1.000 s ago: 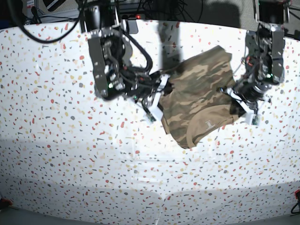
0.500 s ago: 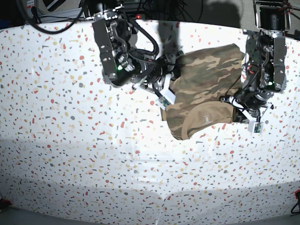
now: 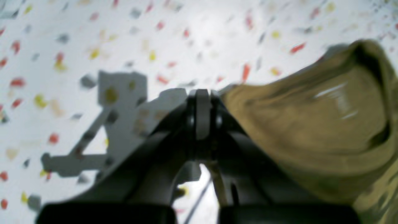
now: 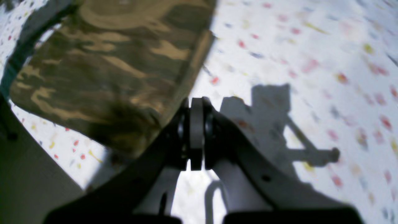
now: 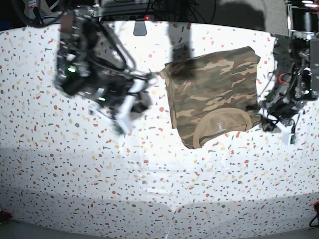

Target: Fold the T-shirt properly

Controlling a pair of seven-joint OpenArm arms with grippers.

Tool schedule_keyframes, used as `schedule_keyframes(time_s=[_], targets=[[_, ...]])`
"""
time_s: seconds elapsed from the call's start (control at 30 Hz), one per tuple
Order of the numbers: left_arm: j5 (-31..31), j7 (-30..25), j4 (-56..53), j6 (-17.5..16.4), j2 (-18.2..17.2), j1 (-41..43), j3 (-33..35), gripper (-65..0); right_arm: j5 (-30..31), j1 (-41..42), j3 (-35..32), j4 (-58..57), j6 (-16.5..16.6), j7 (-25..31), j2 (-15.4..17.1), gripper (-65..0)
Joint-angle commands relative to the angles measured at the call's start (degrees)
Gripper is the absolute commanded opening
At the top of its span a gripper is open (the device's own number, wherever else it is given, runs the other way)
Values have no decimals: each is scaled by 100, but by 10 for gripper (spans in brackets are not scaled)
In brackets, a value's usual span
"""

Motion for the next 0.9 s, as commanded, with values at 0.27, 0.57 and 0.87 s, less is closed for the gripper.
schedule_keyframes(time_s=[0.27,0.57,0.87], targets=[[-81,28,1139,367,-173,1390,-39,-650,811,-1093,1475,754,63,-227,385,-650],[-85,-348,2614,409,-153,3438,-584,-650,1158,-2594,2643,1154,363,-407,337,-650],[595,-1224,2671,94,391,5104,-726,-650,1694,-4260,3121,1152,397,136,334,-650]])
